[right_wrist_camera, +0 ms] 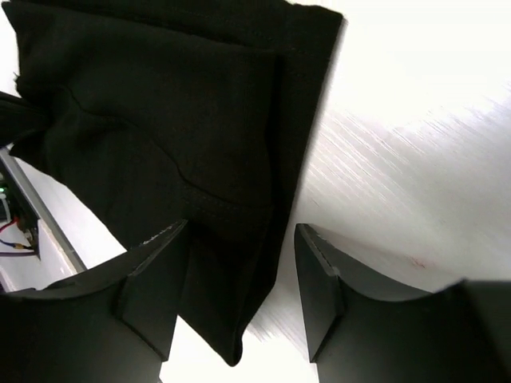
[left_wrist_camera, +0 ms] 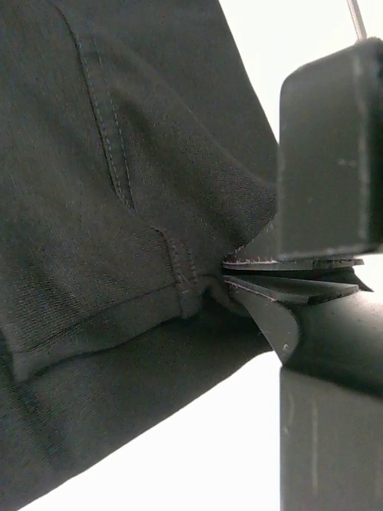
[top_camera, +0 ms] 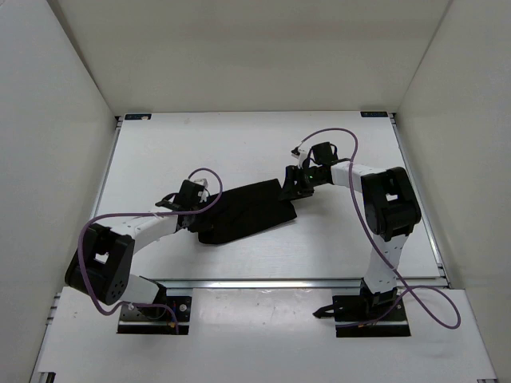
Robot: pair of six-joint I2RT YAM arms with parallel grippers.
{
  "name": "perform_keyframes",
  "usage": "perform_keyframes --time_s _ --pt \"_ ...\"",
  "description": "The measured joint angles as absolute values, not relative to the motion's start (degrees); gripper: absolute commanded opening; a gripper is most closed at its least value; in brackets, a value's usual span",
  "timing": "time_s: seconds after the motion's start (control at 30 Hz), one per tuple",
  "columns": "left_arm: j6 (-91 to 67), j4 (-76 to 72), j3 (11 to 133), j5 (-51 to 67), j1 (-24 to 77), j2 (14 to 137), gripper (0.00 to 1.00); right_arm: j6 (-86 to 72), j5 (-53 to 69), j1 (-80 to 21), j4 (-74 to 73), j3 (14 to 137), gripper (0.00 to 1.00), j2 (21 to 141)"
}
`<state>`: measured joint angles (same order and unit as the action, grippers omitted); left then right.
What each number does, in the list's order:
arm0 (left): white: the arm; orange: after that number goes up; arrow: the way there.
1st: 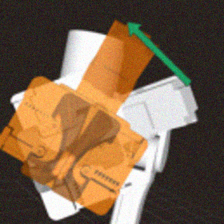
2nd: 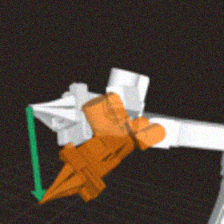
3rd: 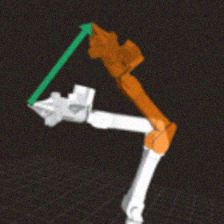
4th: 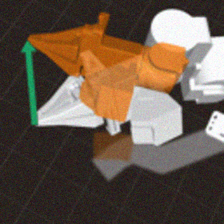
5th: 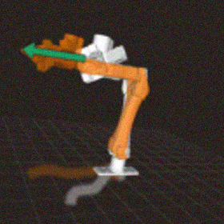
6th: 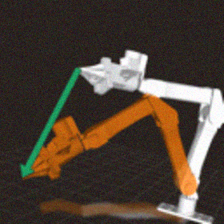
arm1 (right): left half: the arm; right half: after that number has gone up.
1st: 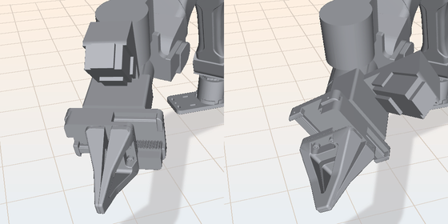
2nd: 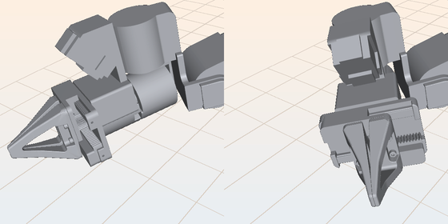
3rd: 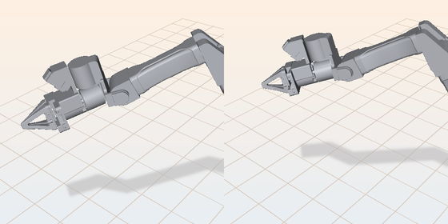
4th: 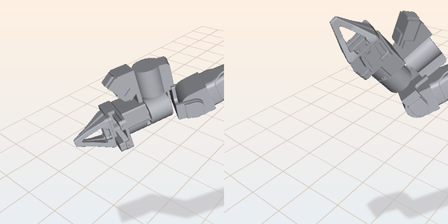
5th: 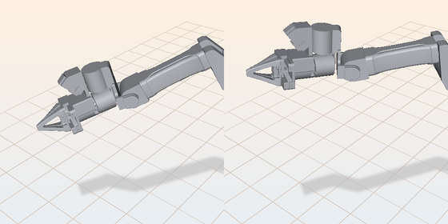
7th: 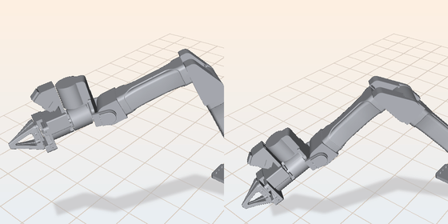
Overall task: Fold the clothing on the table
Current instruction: Fold the skirt
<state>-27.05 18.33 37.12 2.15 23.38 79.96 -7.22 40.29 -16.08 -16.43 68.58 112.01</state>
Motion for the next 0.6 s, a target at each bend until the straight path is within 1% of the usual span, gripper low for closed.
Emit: perform_keyframes --time_s 0.07,0.1,0.2,0.23,0.27,0.3,0.5,0.6 --pt "-27.27 18.50 37.10 2.20 23.35 80.82 0.19 -7.35 40.58 -16.16 -15.94 68.58 0.43 112.31" --pt "-27.40 18.37 37.10 2.31 23.31 80.95 0.19 -7.42 40.51 -16.29 -15.81 68.58 0.36 112.51" --pt "-27.90 18.37 37.10 2.92 22.94 81.10 0.20 -7.62 41.01 -16.45 -15.79 68.97 0.24 113.89" --pt "-28.01 18.37 37.10 3.22 22.81 81.14 0.21 -7.70 41.21 -16.49 -16.08 69.54 0.15 114.52" --pt "-28.12 18.37 37.10 3.44 22.68 81.17 0.21 -7.60 41.30 -16.56 -16.40 70.13 0.01 115.13" --pt "-28.18 18.37 37.10 3.62 22.61 81.19 0.22 -7.44 41.08 -16.60 -16.82 70.76 0.00 115.85" --pt "-28.77 17.63 37.26 5.67 21.76 82.00 0.26 -7.49 40.95 -16.71 -19.18 72.69 0.01 116.99" --pt "-29.02 17.21 38.76 7.16 21.98 83.94 0.33 -6.59 39.31 -16.01 -21.65 74.06 0.00 116.92"
